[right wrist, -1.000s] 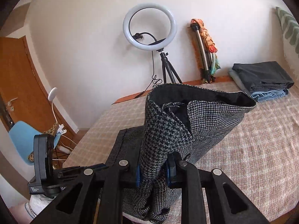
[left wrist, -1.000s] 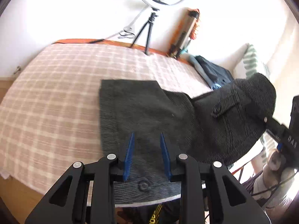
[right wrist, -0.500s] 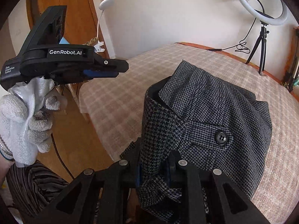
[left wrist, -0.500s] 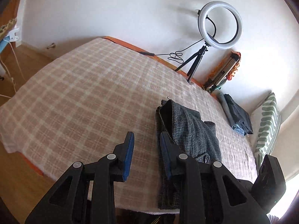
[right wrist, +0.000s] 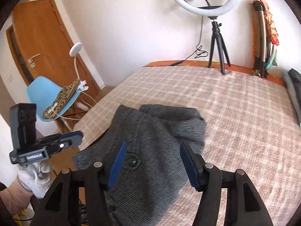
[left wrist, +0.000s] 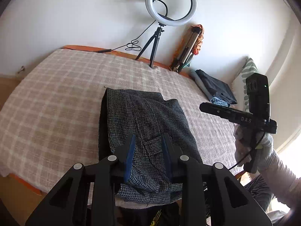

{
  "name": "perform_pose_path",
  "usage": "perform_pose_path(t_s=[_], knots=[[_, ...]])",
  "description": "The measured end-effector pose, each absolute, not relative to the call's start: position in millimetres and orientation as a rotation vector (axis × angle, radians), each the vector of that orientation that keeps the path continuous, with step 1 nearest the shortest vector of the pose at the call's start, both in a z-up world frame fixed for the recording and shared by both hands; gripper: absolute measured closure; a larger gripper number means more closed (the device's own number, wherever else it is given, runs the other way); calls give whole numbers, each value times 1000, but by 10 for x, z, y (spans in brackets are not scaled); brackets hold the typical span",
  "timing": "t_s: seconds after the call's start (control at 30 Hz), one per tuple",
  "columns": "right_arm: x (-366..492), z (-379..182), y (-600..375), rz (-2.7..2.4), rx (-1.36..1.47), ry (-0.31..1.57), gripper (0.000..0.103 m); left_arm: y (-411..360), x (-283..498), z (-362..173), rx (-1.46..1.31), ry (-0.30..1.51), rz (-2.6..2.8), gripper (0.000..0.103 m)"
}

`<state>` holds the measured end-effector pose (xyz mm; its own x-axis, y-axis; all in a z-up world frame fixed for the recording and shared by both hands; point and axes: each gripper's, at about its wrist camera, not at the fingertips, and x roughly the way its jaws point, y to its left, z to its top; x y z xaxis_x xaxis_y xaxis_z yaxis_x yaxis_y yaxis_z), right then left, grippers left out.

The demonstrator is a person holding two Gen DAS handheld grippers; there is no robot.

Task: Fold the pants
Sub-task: 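Fold the lifted shorts over onto the stack with the right gripper, then release, then grasp the folded grey shorts' edge with both grippers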

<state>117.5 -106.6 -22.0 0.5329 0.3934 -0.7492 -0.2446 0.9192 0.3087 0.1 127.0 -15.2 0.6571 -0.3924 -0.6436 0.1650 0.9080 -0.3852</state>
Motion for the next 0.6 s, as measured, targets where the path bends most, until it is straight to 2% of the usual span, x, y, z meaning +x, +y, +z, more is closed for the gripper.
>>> perform_pose_path(t_s=[0.23, 0.3, 0.33, 0.4, 0.5, 0.6], knots=[[1838, -715, -1325, 421, 349, 1093, 39, 1162, 73, -527, -285, 932, -332, 76], [1860, -794, -1283, 453, 382, 1102, 53, 1184, 86, -558, -292, 941, -326, 76], [1868, -817, -1255, 464, 393, 1102, 77, 1189, 92, -563, -293, 944, -326, 76], [1861, -784, -1246, 447, 399, 1080, 96, 1185, 87, -564, -291, 945, -328, 76], [1933, -648, -1372, 426, 424, 1022, 99, 1171, 77, -600, -277, 953, -337, 76], [2143, -816, -1501, 363, 434, 1060, 103, 1165, 69, -706, -252, 980, -326, 76]])
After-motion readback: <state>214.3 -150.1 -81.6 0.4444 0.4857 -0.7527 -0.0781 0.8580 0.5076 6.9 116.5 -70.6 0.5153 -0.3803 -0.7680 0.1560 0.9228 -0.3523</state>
